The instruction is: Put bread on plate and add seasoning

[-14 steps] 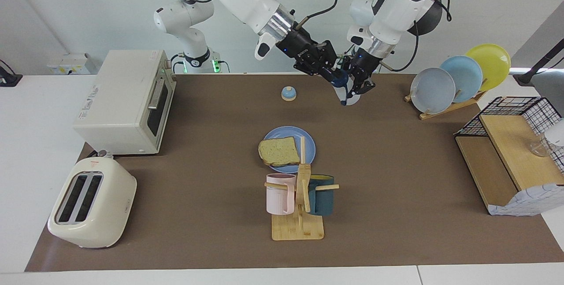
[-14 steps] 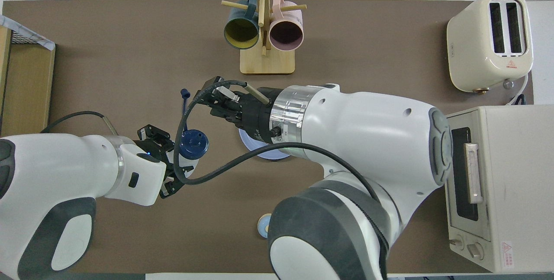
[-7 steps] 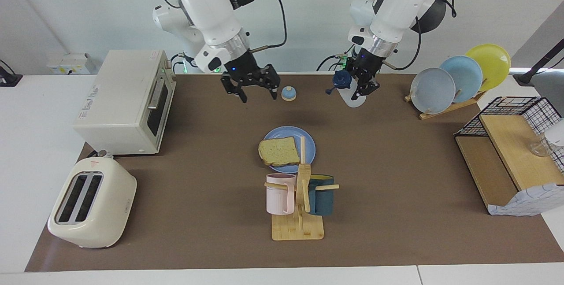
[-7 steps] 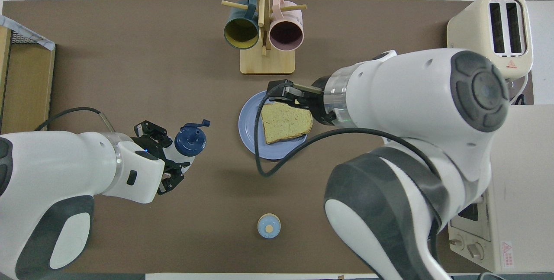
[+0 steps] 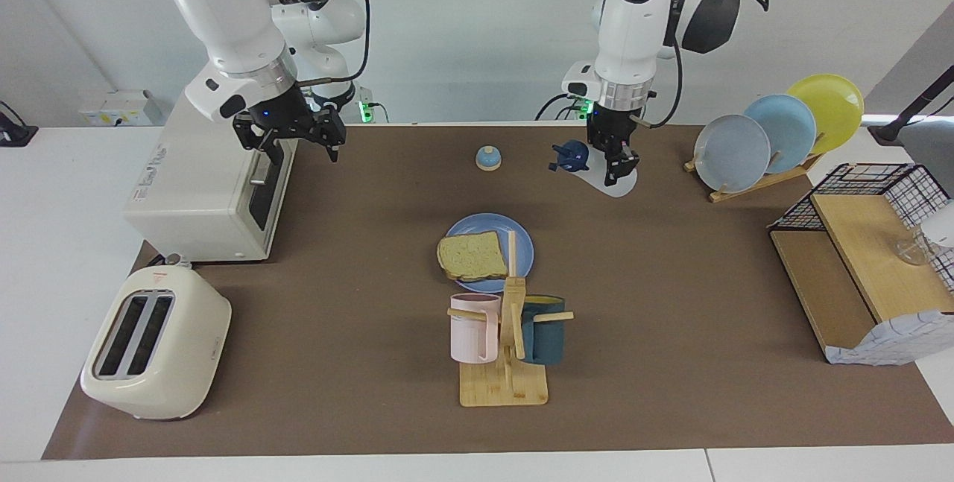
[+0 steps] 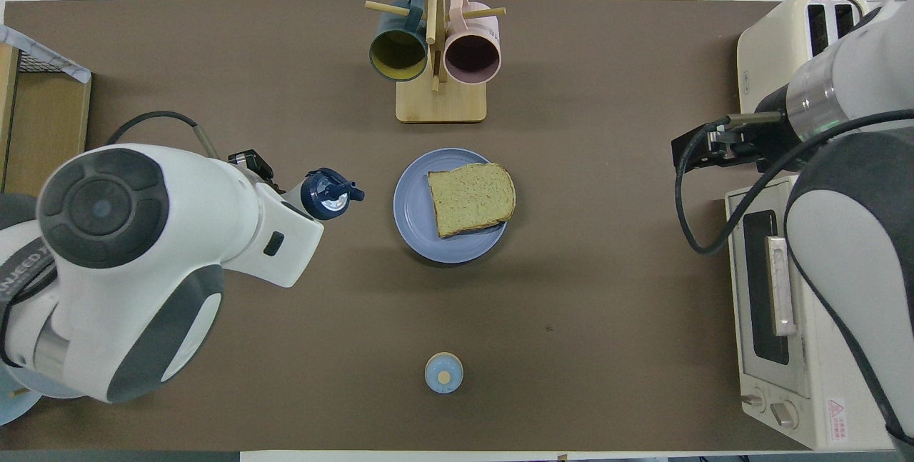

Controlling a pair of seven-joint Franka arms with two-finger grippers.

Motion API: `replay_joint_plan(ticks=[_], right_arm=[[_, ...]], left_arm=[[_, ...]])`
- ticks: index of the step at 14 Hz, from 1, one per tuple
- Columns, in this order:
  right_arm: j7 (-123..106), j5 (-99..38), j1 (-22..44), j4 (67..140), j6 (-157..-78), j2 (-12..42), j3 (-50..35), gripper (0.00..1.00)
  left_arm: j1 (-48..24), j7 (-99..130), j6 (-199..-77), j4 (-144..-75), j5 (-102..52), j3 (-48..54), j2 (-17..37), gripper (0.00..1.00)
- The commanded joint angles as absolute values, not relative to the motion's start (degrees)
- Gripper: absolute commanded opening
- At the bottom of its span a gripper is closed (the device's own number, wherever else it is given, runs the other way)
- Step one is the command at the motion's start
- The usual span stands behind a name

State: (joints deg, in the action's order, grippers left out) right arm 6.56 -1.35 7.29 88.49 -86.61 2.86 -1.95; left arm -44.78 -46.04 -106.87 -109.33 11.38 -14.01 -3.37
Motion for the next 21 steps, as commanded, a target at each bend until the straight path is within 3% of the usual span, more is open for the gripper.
replay_joint_plan(ticks=[1,11,14,21], right_arm=[[2.9,-0.7,4.7,89.4,-83.7,1.2,-2.6,1.00],[-1.5,1.0,4.7,91.7,-86.0,0.9,4.7,1.00],[-3.3,1.0,4.7,92.2,-88.0,0.9,5.4,1.00],[-2.8,1.0,4.7,92.6,-88.8,0.8,5.8,1.00]], left_arm=[[-47.4,-42.2,-102.1,-101.8,15.7,-13.6,4.6,0.00],[-56.2,-33.6,-89.0,-91.4,29.2,-13.7,23.0,0.00],[-58.5,-32.7,-84.5,-90.4,32.4,-13.9,26.3,0.00],[-59.9,-32.7,-78.0,-89.8,35.9,-14.0,26.8,0.00]])
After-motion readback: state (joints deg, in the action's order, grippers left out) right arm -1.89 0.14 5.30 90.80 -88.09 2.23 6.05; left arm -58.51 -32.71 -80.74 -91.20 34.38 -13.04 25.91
